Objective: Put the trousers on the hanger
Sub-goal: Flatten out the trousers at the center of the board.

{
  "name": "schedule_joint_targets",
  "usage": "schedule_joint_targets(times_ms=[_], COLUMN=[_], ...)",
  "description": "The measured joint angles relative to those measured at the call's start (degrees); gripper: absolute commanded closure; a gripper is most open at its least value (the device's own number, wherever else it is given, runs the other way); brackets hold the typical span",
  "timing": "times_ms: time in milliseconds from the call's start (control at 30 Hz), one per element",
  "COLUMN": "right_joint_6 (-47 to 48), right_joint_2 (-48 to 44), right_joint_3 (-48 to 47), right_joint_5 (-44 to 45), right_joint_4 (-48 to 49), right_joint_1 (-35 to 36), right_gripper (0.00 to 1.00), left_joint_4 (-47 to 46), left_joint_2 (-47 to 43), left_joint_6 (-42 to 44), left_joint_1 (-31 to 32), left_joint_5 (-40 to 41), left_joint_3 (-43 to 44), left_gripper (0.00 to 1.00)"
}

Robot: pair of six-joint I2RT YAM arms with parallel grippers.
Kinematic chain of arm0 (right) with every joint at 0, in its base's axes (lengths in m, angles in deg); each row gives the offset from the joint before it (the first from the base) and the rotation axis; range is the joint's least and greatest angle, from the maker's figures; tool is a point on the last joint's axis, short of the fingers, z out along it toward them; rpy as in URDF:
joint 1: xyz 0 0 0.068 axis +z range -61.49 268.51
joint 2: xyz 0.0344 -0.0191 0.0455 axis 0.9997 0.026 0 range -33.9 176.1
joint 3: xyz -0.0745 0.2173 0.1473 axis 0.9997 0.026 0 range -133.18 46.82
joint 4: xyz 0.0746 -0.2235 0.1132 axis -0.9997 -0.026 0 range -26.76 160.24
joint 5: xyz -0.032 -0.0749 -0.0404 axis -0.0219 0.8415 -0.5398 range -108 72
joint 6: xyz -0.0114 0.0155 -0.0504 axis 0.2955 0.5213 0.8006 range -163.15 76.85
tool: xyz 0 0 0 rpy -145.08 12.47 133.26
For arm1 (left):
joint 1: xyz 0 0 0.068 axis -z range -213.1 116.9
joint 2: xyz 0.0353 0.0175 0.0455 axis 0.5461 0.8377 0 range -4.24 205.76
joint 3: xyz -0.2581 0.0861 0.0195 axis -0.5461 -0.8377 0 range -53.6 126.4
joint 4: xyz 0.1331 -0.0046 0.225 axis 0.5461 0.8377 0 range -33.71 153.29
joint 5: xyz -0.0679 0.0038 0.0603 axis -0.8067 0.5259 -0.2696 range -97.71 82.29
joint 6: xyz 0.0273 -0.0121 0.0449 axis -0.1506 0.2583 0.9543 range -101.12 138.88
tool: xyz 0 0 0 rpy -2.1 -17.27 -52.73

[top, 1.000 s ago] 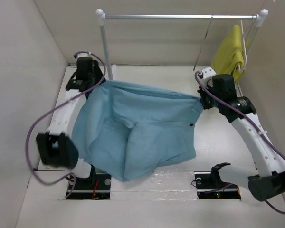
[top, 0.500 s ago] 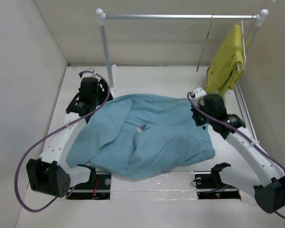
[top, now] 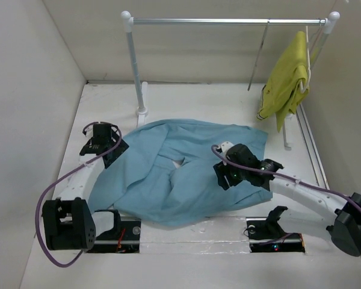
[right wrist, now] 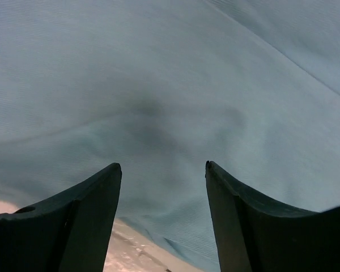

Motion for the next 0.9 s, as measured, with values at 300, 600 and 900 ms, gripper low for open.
schedule_joint_targets(times_ms=[300, 600, 900], right_joint_6=[-6.12, -6.58, -3.06], right_joint_2=[-10.08, -4.44, -8.15], right_joint_3=[6.95, 11.26, 12.09], right_joint_5=[6.97, 0.83, -1.03], right_joint_4=[-2.38, 2.64, 1.09], right_joint_1=[-18.82, -39.95, -48.11], right_gripper=[0.27, 0.32, 0.10], left_joint_4=[-5.49, -9.33, -10.86], left_joint_2=[10.21, 19.89, 23.93], left_joint_6=[0.35, -5.64, -8.74], left_joint_1=[2.99, 2.32, 2.01], left_joint_5=[-3.06, -2.71, -0.37], left_joint_3=[-2.23, 2.75, 6.43], left_gripper=[0.30, 0.37, 0.40])
